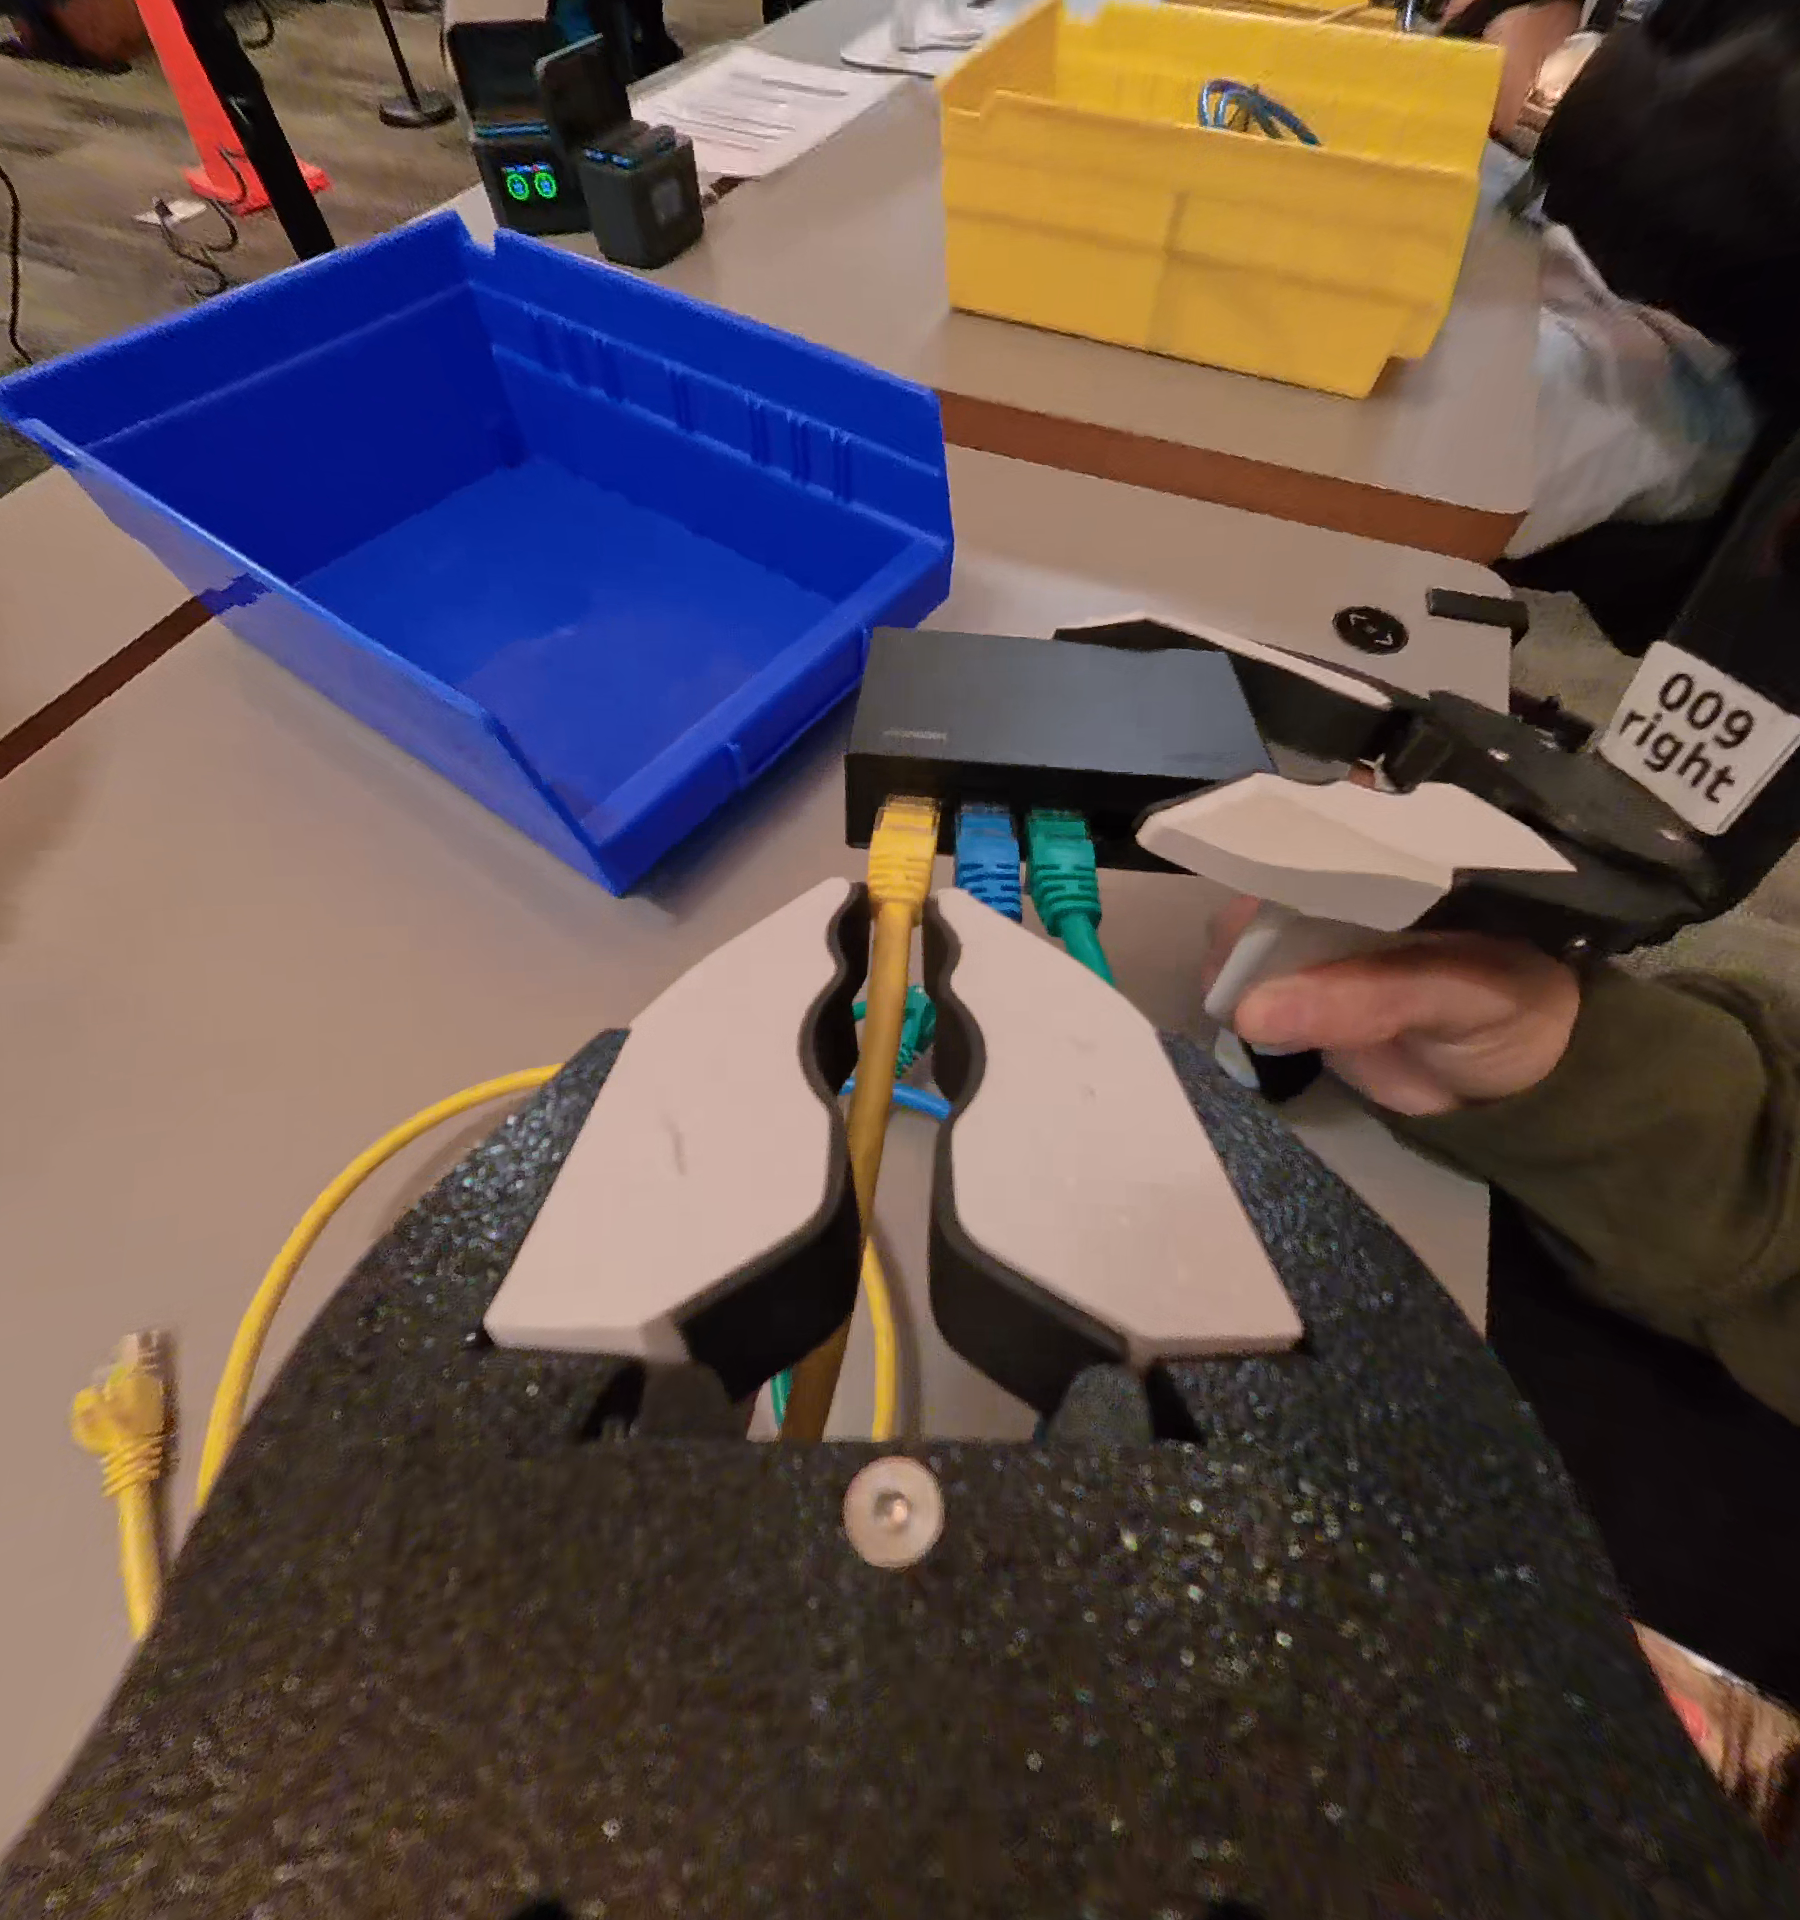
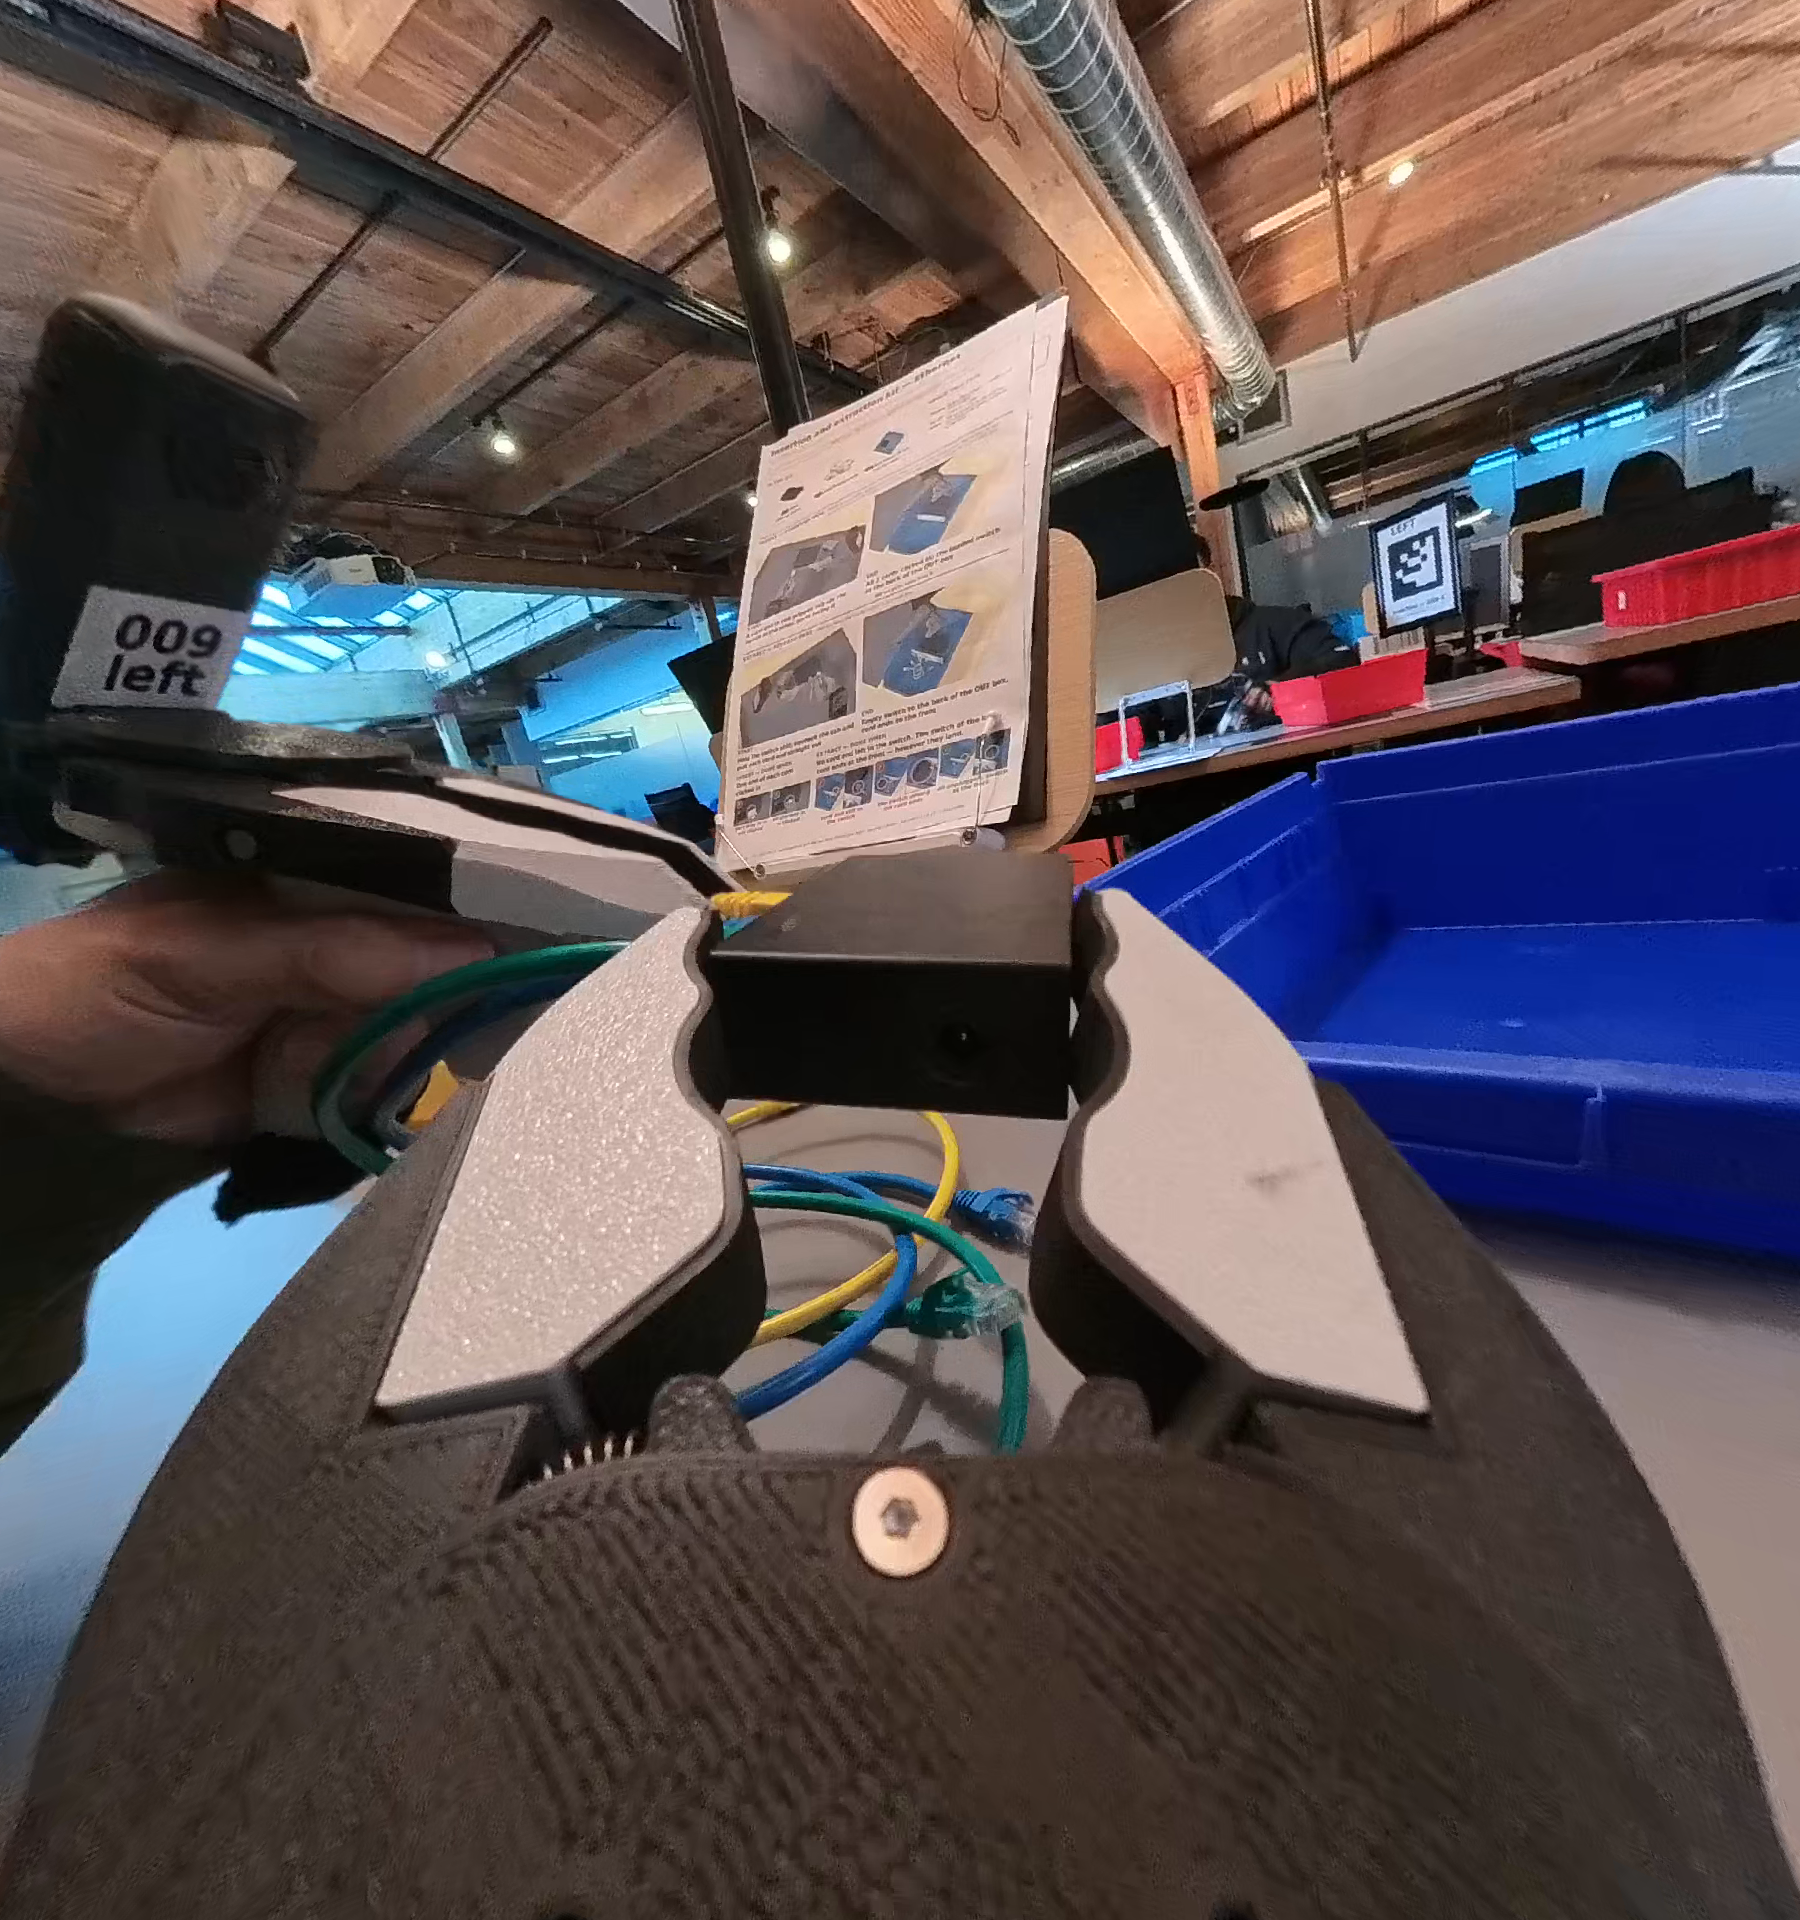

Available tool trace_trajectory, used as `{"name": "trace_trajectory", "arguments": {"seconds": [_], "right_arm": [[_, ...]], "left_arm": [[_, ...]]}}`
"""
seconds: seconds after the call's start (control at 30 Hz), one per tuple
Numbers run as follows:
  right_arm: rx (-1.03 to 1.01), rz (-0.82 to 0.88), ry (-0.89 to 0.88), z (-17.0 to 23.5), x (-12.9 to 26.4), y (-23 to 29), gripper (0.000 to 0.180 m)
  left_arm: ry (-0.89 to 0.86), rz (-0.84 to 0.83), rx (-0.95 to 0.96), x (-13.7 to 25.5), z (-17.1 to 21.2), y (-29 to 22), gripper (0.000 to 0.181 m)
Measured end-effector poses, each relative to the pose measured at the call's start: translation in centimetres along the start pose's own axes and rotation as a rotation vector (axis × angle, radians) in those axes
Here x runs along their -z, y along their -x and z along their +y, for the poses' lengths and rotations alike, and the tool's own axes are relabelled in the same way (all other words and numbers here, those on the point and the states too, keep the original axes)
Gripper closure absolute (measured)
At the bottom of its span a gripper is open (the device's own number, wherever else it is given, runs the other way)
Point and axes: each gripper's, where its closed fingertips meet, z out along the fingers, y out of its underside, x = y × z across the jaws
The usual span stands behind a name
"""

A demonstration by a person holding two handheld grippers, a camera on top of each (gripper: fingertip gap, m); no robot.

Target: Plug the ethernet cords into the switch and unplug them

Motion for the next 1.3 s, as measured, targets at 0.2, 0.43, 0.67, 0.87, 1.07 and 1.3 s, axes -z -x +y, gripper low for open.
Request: {"name": "trace_trajectory", "arguments": {"seconds": [0.2,0.43,0.67,0.87,1.07,1.3], "right_arm": [[-0.022,0.040,-0.023,-0.3,0.1,-0.7,0.115],[-0.020,0.043,-0.021,-0.2,0.1,-0.7,0.115],[-0.056,0.036,-0.055,-0.6,0.4,-1.1,0.115],[-0.007,-0.045,-0.075,-1.2,0.9,-0.7,0.115],[0.014,-0.211,-0.110,-1.8,1.4,1.1,0.115],[0.008,-0.352,-0.173,-3.1,1.4,4.1,0.116]], "left_arm": [[-0.026,0.063,0.034,-0.8,-0.6,-0.1,0.172],[-0.001,0.099,0.080,-1.0,-0.3,0.0,0.172],[-0.025,0.101,-0.004,-1.2,-0.9,-0.4,0.172],[-0.027,0.023,-0.026,1.5,-3.3,0.2,0.151],[0.079,0.361,0.151,3.2,-6.1,1.2,0.113],[0.342,0.882,0.466,2.0,-2.9,-3.1,0.134]]}}
